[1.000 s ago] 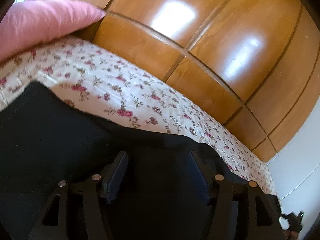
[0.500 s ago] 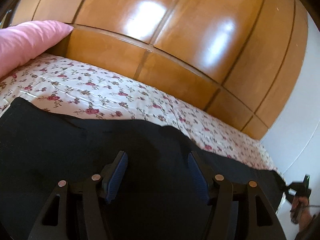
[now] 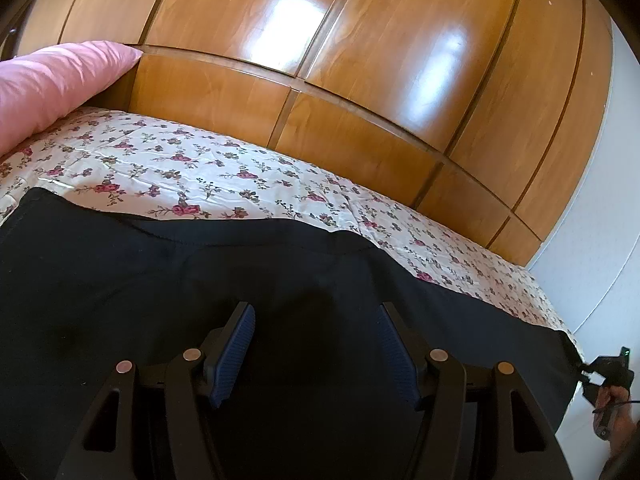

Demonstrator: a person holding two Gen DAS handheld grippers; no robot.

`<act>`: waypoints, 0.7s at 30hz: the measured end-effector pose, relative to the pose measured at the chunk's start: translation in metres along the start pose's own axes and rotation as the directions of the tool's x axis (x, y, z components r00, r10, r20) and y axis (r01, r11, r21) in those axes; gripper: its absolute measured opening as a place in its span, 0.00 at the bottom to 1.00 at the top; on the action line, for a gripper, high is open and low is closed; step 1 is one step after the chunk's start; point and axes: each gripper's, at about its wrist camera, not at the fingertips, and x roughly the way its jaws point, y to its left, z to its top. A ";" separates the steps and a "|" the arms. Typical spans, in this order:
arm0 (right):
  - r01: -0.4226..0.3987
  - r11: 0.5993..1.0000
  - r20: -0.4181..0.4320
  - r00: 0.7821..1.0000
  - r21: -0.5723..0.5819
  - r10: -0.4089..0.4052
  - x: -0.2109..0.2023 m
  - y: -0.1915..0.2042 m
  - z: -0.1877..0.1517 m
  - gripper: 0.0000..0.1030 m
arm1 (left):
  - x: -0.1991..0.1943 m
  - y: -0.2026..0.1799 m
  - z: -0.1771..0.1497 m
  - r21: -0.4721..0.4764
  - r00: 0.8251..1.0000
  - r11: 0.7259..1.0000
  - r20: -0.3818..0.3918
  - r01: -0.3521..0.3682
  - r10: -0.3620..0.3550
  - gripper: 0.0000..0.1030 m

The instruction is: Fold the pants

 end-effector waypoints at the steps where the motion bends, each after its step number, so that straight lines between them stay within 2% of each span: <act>1: 0.008 1.000 0.020 1.000 -0.020 -0.008 -0.005 0.004 0.002 0.23 | -0.001 0.000 0.000 -0.005 1.000 1.000 0.001 -0.004 0.004 0.62; 2: 0.028 0.999 0.038 0.999 -0.045 -0.026 -0.012 0.007 0.004 0.28 | -0.001 0.000 0.000 -0.006 1.000 1.000 0.002 -0.008 0.008 0.62; 4: 0.050 0.997 0.052 0.998 -0.060 -0.047 -0.020 0.008 0.004 0.49 | -0.004 -0.002 0.001 -0.004 1.000 1.000 0.009 -0.010 0.010 0.62; 6: 0.049 0.999 0.029 0.998 -0.025 -0.048 -0.023 -0.003 0.000 0.55 | -0.007 -0.004 0.000 -0.012 1.000 1.000 0.013 -0.004 0.004 0.62; 9: 0.005 0.999 -0.064 0.998 0.033 -0.003 -0.010 -0.018 -0.004 0.55 | -0.012 -0.007 0.001 -0.032 0.999 0.999 0.017 0.029 -0.028 0.62; 11: -0.068 0.996 -0.113 0.991 0.064 0.075 0.002 -0.022 -0.007 0.55 | -0.015 -0.013 0.001 -0.023 0.998 0.998 0.019 0.054 -0.054 0.62; 12: -0.106 0.992 -0.118 0.986 0.074 0.115 0.005 -0.023 -0.009 0.55 | -0.017 -0.017 0.001 -0.015 0.998 0.998 0.020 0.065 -0.065 0.62; 17: -0.143 0.990 -0.112 0.984 0.000 0.142 0.014 -0.011 -0.010 0.55 | -0.015 -0.039 -0.002 0.051 0.995 0.994 -0.003 0.099 -0.099 0.62; 21: -0.155 0.987 -0.098 0.982 0.046 0.159 0.027 -0.010 -0.008 0.49 | -0.007 -0.057 -0.006 0.099 0.991 0.986 -0.039 0.132 -0.129 0.62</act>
